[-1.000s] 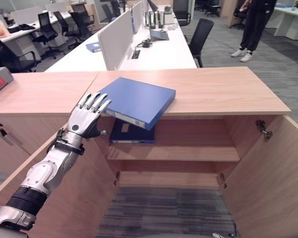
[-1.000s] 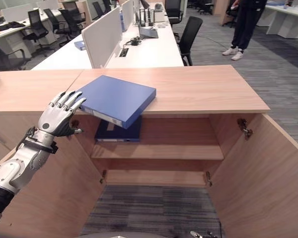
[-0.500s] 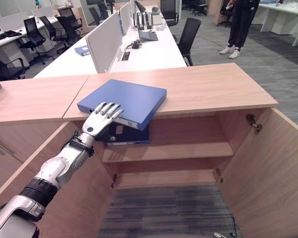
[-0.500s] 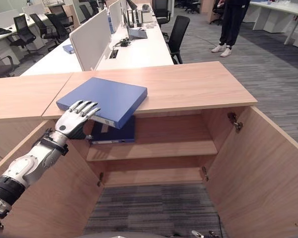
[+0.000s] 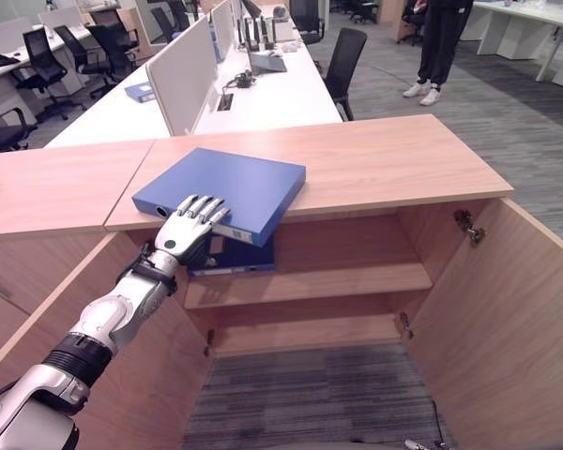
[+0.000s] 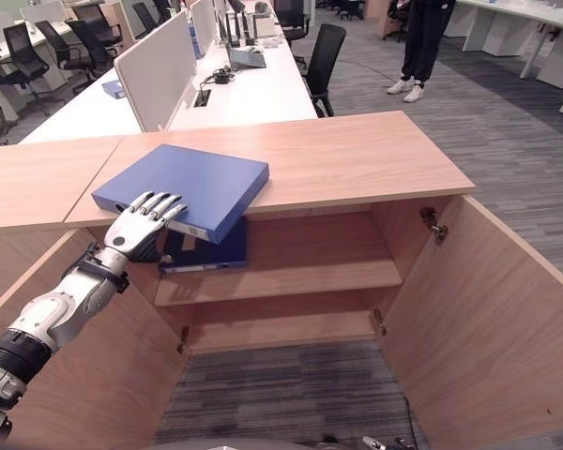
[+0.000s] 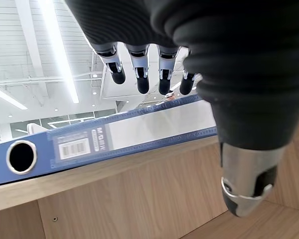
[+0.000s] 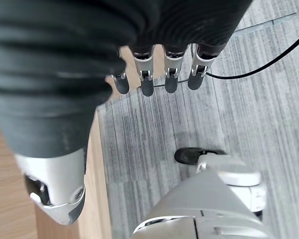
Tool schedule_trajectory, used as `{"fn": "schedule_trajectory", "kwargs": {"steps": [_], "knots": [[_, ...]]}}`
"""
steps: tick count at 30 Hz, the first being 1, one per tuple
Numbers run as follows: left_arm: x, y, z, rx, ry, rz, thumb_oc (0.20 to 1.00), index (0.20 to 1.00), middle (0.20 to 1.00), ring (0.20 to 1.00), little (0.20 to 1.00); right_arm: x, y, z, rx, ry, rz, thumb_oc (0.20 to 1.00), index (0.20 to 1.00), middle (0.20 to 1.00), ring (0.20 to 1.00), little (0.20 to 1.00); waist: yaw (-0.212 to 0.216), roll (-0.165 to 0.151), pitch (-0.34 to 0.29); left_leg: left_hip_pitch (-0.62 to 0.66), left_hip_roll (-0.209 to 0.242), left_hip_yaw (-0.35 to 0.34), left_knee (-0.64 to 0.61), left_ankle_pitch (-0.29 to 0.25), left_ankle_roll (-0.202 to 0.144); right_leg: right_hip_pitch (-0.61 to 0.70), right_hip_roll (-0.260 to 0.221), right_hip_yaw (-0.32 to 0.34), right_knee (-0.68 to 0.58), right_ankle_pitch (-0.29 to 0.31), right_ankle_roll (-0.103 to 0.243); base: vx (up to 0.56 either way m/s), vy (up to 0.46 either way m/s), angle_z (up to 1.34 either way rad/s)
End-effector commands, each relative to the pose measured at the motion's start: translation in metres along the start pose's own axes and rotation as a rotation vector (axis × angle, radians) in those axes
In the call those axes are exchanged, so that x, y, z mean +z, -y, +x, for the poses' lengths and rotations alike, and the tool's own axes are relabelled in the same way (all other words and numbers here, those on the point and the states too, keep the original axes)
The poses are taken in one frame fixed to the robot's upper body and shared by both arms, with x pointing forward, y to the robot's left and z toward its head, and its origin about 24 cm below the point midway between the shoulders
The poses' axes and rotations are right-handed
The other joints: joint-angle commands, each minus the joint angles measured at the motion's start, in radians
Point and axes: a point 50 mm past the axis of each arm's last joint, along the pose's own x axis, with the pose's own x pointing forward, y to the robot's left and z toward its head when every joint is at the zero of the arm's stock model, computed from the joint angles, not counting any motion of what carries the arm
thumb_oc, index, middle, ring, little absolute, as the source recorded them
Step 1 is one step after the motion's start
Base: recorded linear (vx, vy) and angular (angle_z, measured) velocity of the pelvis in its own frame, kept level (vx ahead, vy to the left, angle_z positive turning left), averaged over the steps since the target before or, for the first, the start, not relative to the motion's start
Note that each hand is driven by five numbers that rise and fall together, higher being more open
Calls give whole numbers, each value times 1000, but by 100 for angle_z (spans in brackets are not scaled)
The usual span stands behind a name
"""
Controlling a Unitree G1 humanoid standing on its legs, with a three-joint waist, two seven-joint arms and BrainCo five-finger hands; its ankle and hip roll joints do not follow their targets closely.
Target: Put the empty folder in the office cabinet
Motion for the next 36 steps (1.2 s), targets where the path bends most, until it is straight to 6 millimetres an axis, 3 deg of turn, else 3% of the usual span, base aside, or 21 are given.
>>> {"fn": "schedule_trajectory", "kwargs": {"steps": [1, 22, 36], "knots": [[-24, -57, 36, 205, -57, 66, 1000, 1000, 1000, 1000, 1000, 23, 7, 4, -23, 39, -26, 1000, 1000, 1000, 1000, 1000, -1, -31, 42, 25, -31, 29, 13, -118, 5, 61, -58, -30, 19, -111, 78, 0, 0, 0], [-30, -67, 46, 296, -142, -35, 1000, 1000, 1000, 1000, 1000, 24, 3, 5, -17, 33, -28, 1000, 1000, 1000, 1000, 1000, -14, -36, 39, 34, -30, 39, 13, -120, 5, 61, -57, -21, 23, -112, 76, 0, 0, 0], [-35, -55, 51, 243, -186, -31, 1000, 1000, 1000, 1000, 1000, 25, 6, 5, -22, 38, -33, 1000, 1000, 1000, 1000, 1000, -32, -38, 37, 38, -28, 53, 13, -123, 7, 51, -57, -8, 30, -112, 77, 4, 3, -1]]}}
